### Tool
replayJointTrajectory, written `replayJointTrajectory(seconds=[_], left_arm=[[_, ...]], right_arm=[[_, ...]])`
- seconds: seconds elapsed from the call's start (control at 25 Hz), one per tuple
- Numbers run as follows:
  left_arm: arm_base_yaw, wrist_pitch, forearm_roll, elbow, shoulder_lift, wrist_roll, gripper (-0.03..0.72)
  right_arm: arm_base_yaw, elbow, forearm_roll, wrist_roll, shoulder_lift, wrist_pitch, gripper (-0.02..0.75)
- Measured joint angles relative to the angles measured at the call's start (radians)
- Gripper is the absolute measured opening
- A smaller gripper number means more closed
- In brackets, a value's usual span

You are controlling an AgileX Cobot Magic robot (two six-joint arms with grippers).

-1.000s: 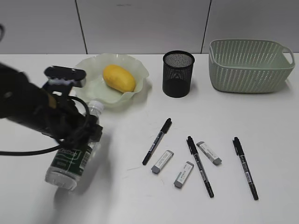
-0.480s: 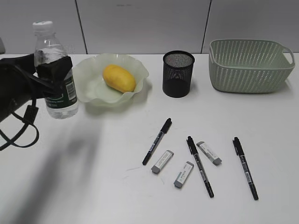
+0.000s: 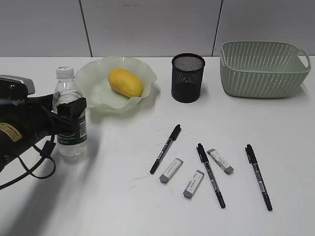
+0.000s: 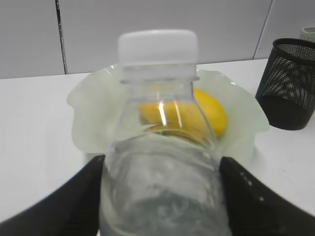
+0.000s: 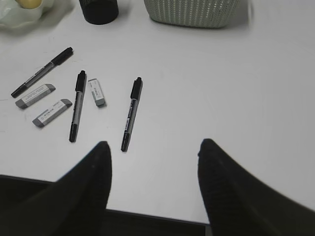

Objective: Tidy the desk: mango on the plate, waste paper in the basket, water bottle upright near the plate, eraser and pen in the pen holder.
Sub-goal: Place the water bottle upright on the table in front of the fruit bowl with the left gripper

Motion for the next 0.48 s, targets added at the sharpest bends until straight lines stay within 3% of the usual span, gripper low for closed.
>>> replayJointTrajectory(seconds=[0.48], left_arm=[[0.002, -0.075, 0.053, 0.083, -0.007, 0.001, 0.504]], right_arm=[[0.000, 0.000, 0.000, 0.000, 0.000, -0.001, 0.445]])
